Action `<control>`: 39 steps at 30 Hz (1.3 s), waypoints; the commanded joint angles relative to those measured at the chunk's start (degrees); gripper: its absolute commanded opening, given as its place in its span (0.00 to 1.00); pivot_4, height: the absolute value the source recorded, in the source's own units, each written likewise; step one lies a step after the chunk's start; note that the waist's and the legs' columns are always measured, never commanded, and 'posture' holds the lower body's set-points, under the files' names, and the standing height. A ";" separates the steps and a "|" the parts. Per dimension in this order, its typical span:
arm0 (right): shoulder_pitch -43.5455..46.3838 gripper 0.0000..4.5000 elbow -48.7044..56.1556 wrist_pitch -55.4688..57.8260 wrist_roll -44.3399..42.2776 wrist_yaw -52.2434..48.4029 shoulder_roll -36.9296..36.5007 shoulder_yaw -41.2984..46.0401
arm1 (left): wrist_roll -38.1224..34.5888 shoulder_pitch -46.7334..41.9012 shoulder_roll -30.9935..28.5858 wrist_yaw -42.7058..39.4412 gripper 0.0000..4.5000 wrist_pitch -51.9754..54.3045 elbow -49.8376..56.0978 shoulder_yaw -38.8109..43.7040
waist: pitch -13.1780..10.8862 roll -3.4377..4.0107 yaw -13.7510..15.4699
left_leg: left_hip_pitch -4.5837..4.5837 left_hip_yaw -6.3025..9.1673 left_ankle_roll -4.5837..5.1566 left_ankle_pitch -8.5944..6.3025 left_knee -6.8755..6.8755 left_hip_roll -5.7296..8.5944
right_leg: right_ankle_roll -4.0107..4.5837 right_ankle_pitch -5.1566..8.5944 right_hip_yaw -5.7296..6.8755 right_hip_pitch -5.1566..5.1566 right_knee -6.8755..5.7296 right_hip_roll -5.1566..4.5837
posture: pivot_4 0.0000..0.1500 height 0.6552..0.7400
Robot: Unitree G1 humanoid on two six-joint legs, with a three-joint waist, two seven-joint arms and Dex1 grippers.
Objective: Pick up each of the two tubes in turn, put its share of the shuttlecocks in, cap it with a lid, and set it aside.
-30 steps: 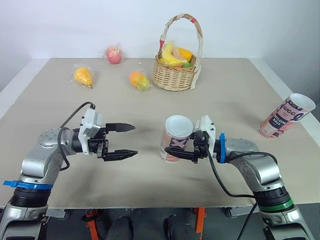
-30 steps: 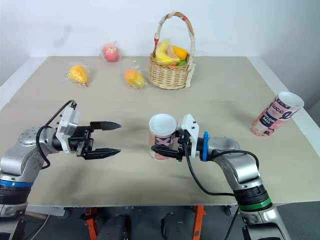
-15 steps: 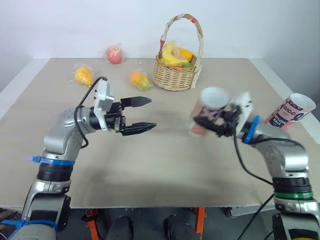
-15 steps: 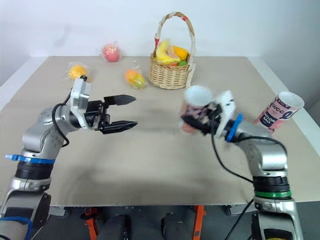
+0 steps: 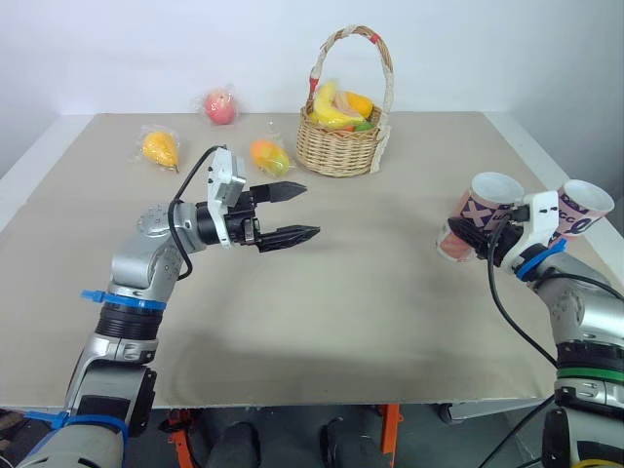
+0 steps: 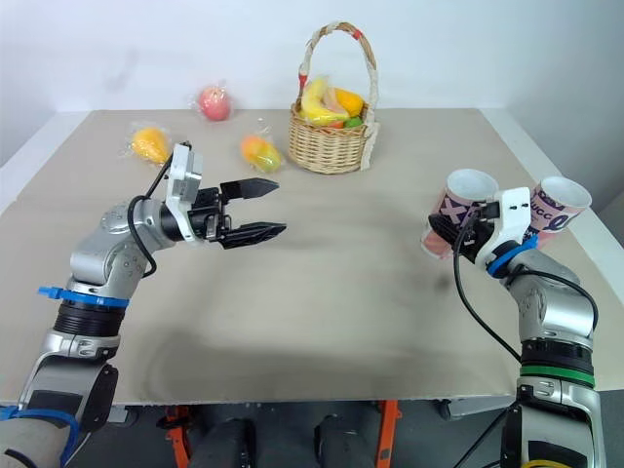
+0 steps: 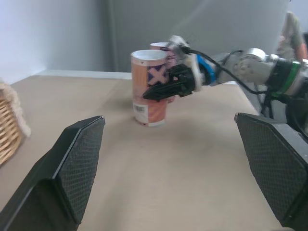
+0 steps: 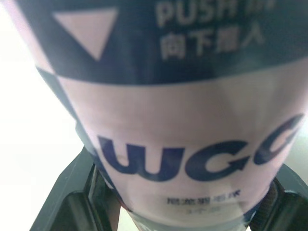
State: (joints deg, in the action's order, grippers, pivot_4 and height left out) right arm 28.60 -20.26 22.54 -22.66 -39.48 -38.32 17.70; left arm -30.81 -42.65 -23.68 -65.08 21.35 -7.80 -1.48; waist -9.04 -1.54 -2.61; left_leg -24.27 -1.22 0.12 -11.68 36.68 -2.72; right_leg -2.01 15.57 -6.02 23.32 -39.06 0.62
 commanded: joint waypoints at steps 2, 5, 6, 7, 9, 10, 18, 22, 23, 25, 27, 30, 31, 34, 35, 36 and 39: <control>-1.90 0.99 1.86 2.92 -2.15 -2.84 -0.03 0.15 | 1.37 -2.55 0.46 3.10 1.00 0.45 -0.31 0.61 | 0.00 0.00 0.02 | 0.00 0.03 0.00 0.00 0.00 0.00 | 0.00 0.00 0.03 -0.01 0.00 0.01 | 1.00 0.97; -2.21 0.99 2.01 3.65 -1.53 -1.81 -0.73 0.77 | 1.29 -2.61 0.63 3.94 1.00 1.13 -0.11 0.66 | 0.00 0.03 0.00 | 0.00 0.00 0.00 0.00 -0.02 0.00 | 0.00 0.00 -0.01 0.01 0.00 0.00 | 1.00 0.97; -2.88 0.99 2.68 3.78 -2.05 -2.53 -1.13 1.39 | 1.01 -2.61 0.67 4.43 1.00 1.91 -0.07 0.82 | 0.00 0.03 -0.03 | 0.00 -0.04 0.00 0.00 -0.02 0.00 | 0.00 0.00 -0.06 0.02 0.00 0.00 | 1.00 0.97; -3.41 0.99 3.18 3.88 -2.48 -3.09 -1.41 1.83 | 0.81 -2.58 0.71 4.82 1.00 2.50 0.03 0.93 | 0.00 0.03 -0.03 | 0.00 -0.06 0.00 0.00 -0.01 0.00 | -0.01 0.00 -0.07 0.02 0.00 0.00 | 1.00 0.97; -4.69 0.99 3.98 4.30 -2.55 -3.13 -2.23 2.54 | 1.31 -2.70 0.47 5.33 1.00 2.93 -0.10 0.74 | 0.00 0.03 0.01 | 0.00 -0.05 0.00 0.00 -0.01 0.01 | -0.02 -0.01 -0.06 0.01 0.00 0.00 | 1.00 0.97; -5.20 0.99 4.19 4.52 -2.41 -2.94 -2.59 2.70 | 1.76 -2.78 0.29 5.53 1.00 2.88 -0.18 0.55 | 0.00 0.03 0.02 | 0.00 -0.05 0.00 0.00 -0.01 0.01 | -0.03 0.00 -0.06 0.01 0.00 0.00 | 1.00 0.97; -17.53 0.99 16.27 7.28 -6.61 -7.32 -6.35 7.42 | 1.12 -1.99 -1.04 9.69 1.00 7.41 0.90 2.47 | 0.00 0.04 0.16 | -0.02 -0.02 0.00 0.00 -0.01 0.05 | -0.07 0.02 -0.05 0.00 0.01 -0.04 | 1.00 0.97; -22.72 0.99 21.58 9.10 -8.94 -9.10 -8.02 9.98 | 1.32 3.12 -3.74 13.59 1.00 9.99 4.53 5.21 | 0.01 0.06 -0.17 | 0.07 -0.06 0.00 0.00 -0.02 0.00 | -0.10 0.00 -0.11 0.00 0.00 0.02 | 1.00 0.97; -23.41 0.99 22.86 9.55 -9.41 -9.31 -8.10 10.02 | 1.62 4.43 -4.39 14.15 1.00 10.31 5.39 5.32 | 0.03 0.09 -0.25 | 0.08 -0.06 0.00 0.00 -0.03 -0.02 | -0.10 0.01 -0.12 0.00 -0.01 0.04 | 1.00 0.97; -25.23 0.99 27.59 10.30 -10.64 -10.38 -8.11 8.98 | 1.84 7.91 -6.03 15.01 1.00 10.92 7.67 5.92 | 0.03 0.09 -0.28 | 0.18 -0.09 0.00 0.00 -0.06 -0.06 | -0.10 0.02 -0.15 -0.03 -0.02 0.07 | 1.00 0.97; -25.69 0.99 33.04 11.59 -12.01 -10.95 -7.40 5.80 | 1.52 12.34 -7.07 15.88 1.00 9.88 9.92 7.56 | 0.02 0.09 -0.27 | 0.17 -0.06 -0.02 0.01 -0.07 -0.07 | -0.28 0.12 -0.13 -0.02 -0.03 0.08 | 1.00 0.97; -22.84 0.99 38.83 14.14 -14.32 -9.63 -4.19 -0.53 | 0.17 18.04 -8.37 16.12 1.00 10.52 12.20 9.35 | 0.00 0.02 -0.24 | 0.18 -0.08 -0.14 0.08 -0.04 -0.13 | -0.36 0.12 -0.12 -0.04 -0.04 0.08 | 1.00 0.97; -21.32 0.99 39.88 15.18 -15.35 -8.85 -2.45 -2.63 | 0.07 19.73 -8.02 16.62 1.00 9.61 12.71 10.15 | -0.01 0.00 -0.27 | 0.18 -0.06 -0.20 0.12 -0.04 -0.14 | -0.37 0.10 -0.09 -0.04 -0.04 0.08 | 1.00 0.97; -18.40 0.99 40.66 15.70 -14.36 -8.63 1.08 -9.45 | -0.70 24.41 -6.55 18.29 1.00 8.58 14.45 12.00 | -0.02 -0.01 -0.10 | 0.17 -0.09 -0.25 0.21 -0.01 -0.13 | -0.43 -0.02 -0.11 -0.03 -0.03 0.06 | 1.00 0.97; -18.01 0.99 40.60 15.68 -14.06 -8.93 1.59 -10.91 | -0.96 25.64 -6.32 18.42 1.00 8.56 15.24 12.21 | -0.02 -0.02 0.04 | 0.17 -0.10 -0.25 0.21 0.01 -0.13 | -0.43 -0.03 -0.11 -0.03 -0.03 0.03 | 1.00 0.97; -17.83 0.99 40.40 15.45 -13.57 -9.18 1.92 -12.18 | -1.11 26.67 -6.26 18.44 1.00 8.66 16.06 12.29 | -0.03 -0.03 0.20 | 0.15 -0.10 -0.25 0.21 0.02 -0.10 | -0.44 -0.03 -0.10 -0.03 -0.03 0.01 | 1.00 0.97; -16.87 0.99 38.39 14.64 -12.66 -9.56 2.84 -14.51 | -0.66 28.57 -5.94 19.14 1.00 8.15 17.22 11.89 | -0.02 -0.06 0.68 | 0.02 -0.06 -0.26 0.21 0.02 0.02 | -0.51 0.03 -0.07 0.01 -0.01 -0.12 | 1.00 0.97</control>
State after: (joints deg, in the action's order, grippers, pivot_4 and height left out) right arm 10.78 17.99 38.16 -35.47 -48.68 -35.63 2.75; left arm -30.87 -13.74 -29.87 -46.29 31.02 6.45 9.47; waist -9.06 -1.61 -1.94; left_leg -24.25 -1.31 -0.13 -11.47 36.70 -2.69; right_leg -2.52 15.60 -6.10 23.33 -39.05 0.48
